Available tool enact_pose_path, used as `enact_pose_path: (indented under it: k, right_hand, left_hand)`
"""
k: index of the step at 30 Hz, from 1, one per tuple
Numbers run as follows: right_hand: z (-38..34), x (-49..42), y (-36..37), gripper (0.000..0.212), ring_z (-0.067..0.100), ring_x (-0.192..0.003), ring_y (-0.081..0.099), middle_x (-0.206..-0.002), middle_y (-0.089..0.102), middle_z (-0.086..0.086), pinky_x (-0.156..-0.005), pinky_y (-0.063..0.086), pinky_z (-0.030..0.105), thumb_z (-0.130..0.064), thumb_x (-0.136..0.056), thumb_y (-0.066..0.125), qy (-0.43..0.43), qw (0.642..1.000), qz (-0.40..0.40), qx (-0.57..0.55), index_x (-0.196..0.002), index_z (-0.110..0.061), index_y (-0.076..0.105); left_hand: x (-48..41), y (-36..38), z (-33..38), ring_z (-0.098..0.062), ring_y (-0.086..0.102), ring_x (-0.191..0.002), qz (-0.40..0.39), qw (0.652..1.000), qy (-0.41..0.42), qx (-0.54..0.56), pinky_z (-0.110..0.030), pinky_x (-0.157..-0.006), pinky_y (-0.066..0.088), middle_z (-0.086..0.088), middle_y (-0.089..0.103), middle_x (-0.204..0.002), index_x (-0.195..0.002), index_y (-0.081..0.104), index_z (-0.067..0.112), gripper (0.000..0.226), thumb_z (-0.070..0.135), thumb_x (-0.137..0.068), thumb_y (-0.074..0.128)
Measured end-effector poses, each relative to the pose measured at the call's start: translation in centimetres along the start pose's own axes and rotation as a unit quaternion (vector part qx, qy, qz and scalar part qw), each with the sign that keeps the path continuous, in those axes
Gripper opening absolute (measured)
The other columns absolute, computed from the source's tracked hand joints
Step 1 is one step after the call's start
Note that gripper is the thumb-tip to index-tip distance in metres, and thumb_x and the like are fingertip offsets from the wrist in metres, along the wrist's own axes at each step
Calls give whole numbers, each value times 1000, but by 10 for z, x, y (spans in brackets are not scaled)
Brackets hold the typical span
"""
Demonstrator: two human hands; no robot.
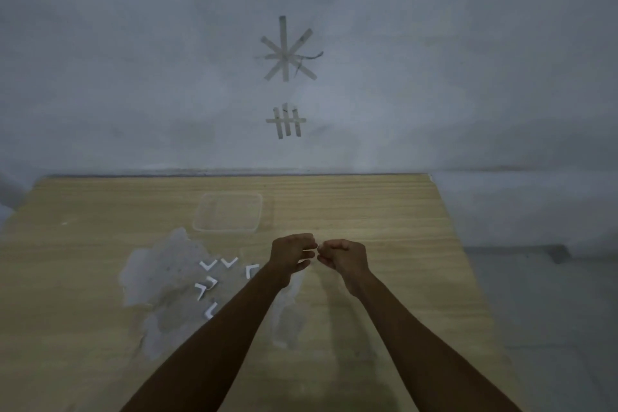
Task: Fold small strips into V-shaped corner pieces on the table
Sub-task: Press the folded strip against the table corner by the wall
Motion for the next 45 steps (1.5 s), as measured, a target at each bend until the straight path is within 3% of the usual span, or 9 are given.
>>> enact_pose_path:
  k: [3, 6, 9, 19, 25, 33, 39, 45]
  right_hand:
    - [-5, 2, -2, 18, 22, -74, 66, -82, 66, 16, -66, 60, 22, 10, -77, 70, -10, 1000, 11, -1, -95, 12, 65]
    - [-6, 5, -4, 19, 22, -70, 65, -81, 67, 16, -70, 59, 26, 6, -77, 72, -14, 999, 34, 4, -96, 9, 66]
    - [-8, 10, -10, 20, 19, -60, 62, -76, 66, 15, -62, 58, 23, 4, -78, 73, -22, 998, 61, 8, -97, 7, 68]
    - [-31, 19, -50, 10, 14, -47, 55, -60, 60, 10, -46, 50, 20, -4, -78, 74, -58, 985, 159, -20, -82, 4, 70]
    - [-50, 13, -83, 8, 14, -47, 54, -58, 60, 10, -45, 49, 20, -4, -78, 74, -69, 980, 182, -28, -79, 3, 71]
    - [-86, -24, -156, 8, 14, -50, 52, -59, 59, 8, -46, 46, 22, -8, -79, 75, -72, 981, 179, -17, -77, -1, 71]
    - [-115, -63, -208, 9, 14, -53, 55, -63, 62, 7, -49, 47, 24, -11, -79, 76, -63, 987, 149, 12, -77, -3, 71]
    - [-134, -101, -243, 10, 13, -54, 57, -65, 65, 5, -49, 44, 23, -15, -77, 77, -49, 989, 135, 43, -72, -9, 72]
  left_hand:
    - [-2, 2, 3, -18, 62, -67, -3, 1000, 21, -15, -26, -63, 49, -7, 69, -77, -99, 68, 10, 20, 3, -80, 66]
    - [-4, 4, 5, -18, 62, -65, -6, 999, 30, -19, -26, -61, 49, -8, 70, -77, -96, 68, 9, 19, 2, -78, 68]
    - [-5, 12, 8, -17, 62, -63, -25, 999, 33, -23, -26, -60, 48, -7, 70, -76, -92, 69, 11, 16, 3, -78, 69]
    - [-5, 60, 22, -15, 60, -60, -106, 990, 47, -82, -24, -58, 45, -5, 70, -79, -98, 70, 11, 18, 7, -80, 68]
    - [-7, 103, 28, -15, 60, -62, -126, 984, 65, -106, -23, -60, 46, -5, 71, -82, -98, 70, 14, 16, 13, -83, 65]
    - [-22, 190, 39, -15, 59, -60, -109, 980, 82, -148, -22, -55, 45, -8, 71, -86, -84, 70, 16, 5, 18, -82, 67]
    - [-42, 250, 42, -12, 58, -57, -73, 970, 120, -198, -21, -51, 44, -8, 70, -83, -94, 71, 7, 20, 23, -83, 68]
    - [-69, 291, 41, -11, 59, -55, -39, 964, 144, -222, -17, -47, 44, -8, 70, -78, -92, 73, 8, 15, 18, -84, 66]
Point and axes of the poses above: each hand's wrist, its own x-axis away from the middle knuckle, its own y-axis out of the palm, z = x × y, the point moved 3 cm from there along -x, towards the middle knuckle
